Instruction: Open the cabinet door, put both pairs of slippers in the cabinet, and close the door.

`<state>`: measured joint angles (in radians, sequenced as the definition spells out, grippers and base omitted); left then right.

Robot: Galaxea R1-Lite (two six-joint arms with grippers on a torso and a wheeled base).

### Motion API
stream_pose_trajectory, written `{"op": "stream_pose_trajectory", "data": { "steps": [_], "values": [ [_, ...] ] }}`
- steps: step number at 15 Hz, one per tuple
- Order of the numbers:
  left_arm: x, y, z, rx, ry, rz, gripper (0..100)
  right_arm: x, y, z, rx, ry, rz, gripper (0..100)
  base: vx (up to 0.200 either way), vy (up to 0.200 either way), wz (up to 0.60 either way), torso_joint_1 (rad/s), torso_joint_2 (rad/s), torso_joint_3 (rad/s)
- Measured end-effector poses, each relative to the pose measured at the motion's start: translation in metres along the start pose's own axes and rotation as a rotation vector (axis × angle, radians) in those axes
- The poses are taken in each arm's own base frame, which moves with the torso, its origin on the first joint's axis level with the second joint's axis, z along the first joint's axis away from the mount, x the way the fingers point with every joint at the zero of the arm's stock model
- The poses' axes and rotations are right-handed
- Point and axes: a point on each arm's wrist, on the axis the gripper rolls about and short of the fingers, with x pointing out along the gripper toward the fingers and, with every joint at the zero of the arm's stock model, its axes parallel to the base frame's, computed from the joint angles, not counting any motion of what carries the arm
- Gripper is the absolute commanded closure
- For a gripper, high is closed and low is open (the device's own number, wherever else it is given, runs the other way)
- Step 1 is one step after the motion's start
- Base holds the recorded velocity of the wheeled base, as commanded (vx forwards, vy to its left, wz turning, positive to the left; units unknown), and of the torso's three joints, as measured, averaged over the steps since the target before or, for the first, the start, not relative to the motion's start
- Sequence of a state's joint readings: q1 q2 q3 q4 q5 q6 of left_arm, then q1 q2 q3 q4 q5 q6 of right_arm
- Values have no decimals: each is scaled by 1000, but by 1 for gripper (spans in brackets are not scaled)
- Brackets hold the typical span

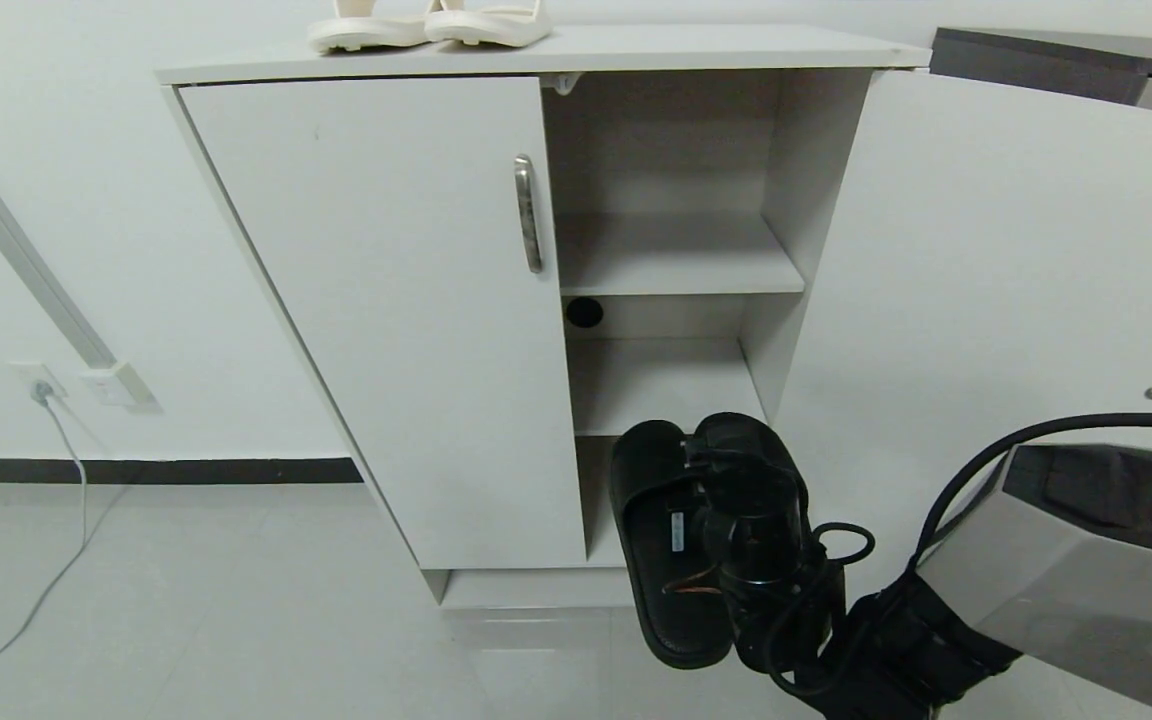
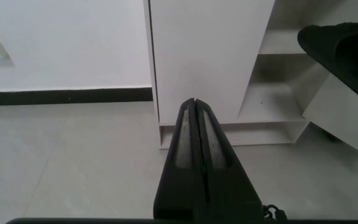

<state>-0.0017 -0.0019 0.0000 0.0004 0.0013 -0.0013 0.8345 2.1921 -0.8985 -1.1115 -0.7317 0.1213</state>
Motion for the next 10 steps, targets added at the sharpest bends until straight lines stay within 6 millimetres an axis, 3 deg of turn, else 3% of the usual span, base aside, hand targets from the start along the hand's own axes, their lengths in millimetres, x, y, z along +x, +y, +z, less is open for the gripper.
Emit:
{"op": "stream_pose_trajectory", "data": {
  "steps": [4,10],
  "values": [
    [0,0,0,0,1,-2,100,1,0,-1,0,0,-2,100,0,0,0,1,1,-24],
    [0,0,0,1,1,-4,100,1,0,-1,0,-1,-2,100,0,0,0,5,1,-177]
  ]
}}
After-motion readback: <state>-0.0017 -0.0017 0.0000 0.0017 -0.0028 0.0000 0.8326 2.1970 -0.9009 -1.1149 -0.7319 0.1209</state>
